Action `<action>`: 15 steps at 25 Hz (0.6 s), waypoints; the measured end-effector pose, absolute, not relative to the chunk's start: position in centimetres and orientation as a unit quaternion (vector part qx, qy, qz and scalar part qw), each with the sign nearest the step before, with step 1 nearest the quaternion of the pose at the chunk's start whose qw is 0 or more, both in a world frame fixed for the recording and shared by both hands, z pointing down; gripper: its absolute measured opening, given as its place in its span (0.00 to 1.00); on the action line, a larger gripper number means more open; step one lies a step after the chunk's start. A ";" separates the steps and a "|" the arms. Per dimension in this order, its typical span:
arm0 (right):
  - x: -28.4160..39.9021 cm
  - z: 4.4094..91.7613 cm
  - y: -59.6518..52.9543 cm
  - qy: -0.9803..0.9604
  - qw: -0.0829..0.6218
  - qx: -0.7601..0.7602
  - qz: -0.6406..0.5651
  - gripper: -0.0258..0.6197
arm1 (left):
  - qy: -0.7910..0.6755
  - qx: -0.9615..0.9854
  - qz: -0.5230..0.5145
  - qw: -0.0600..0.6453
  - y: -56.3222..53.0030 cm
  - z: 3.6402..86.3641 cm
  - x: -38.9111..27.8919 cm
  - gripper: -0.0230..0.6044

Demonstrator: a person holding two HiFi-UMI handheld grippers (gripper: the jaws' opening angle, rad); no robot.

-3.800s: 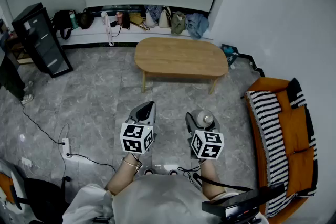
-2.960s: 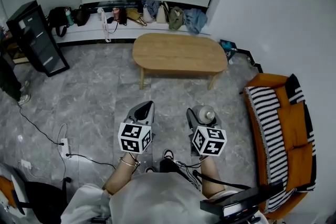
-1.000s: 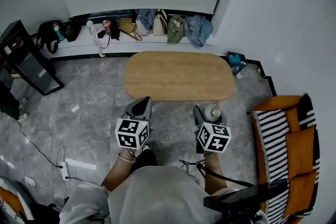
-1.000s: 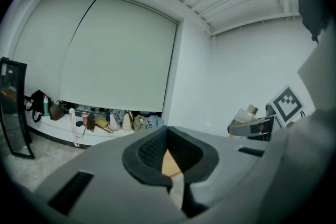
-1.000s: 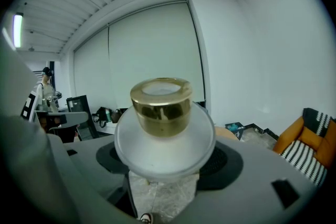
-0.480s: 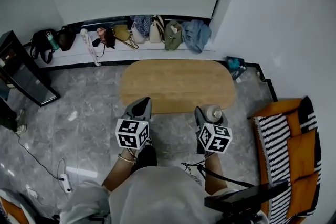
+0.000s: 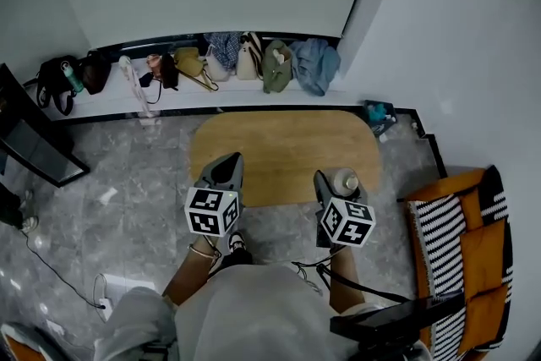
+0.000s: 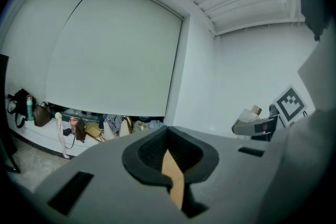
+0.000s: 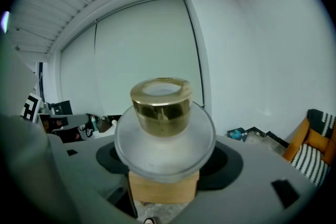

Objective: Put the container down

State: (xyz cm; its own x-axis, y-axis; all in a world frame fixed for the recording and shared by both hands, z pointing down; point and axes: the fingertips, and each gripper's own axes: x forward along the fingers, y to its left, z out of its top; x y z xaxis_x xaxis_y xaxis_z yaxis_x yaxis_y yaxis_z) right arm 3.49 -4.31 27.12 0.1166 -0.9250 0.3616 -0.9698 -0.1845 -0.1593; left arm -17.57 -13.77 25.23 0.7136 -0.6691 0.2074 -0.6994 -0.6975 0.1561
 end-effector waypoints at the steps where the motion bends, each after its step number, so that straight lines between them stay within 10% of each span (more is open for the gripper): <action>1: 3.6 27.0 -5.3 -0.635 0.057 0.746 0.193 0.59 | -0.370 0.919 0.067 0.113 -14.8 25.3 -17.4 0.05; 15: 5.3 28.8 -14.9 -0.606 0.064 0.763 0.216 0.59 | -0.338 0.927 0.093 0.137 -27.0 27.8 -14.6 0.05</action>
State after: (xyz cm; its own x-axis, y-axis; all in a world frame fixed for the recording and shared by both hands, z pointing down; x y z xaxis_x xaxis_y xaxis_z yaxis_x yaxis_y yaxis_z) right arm 5.31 -14.94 28.80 0.1724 -0.8971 0.4068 -0.9520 -0.2578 -0.1650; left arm -14.61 -26.99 27.85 0.7548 -0.6004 0.2640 -0.6511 -0.7346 0.1908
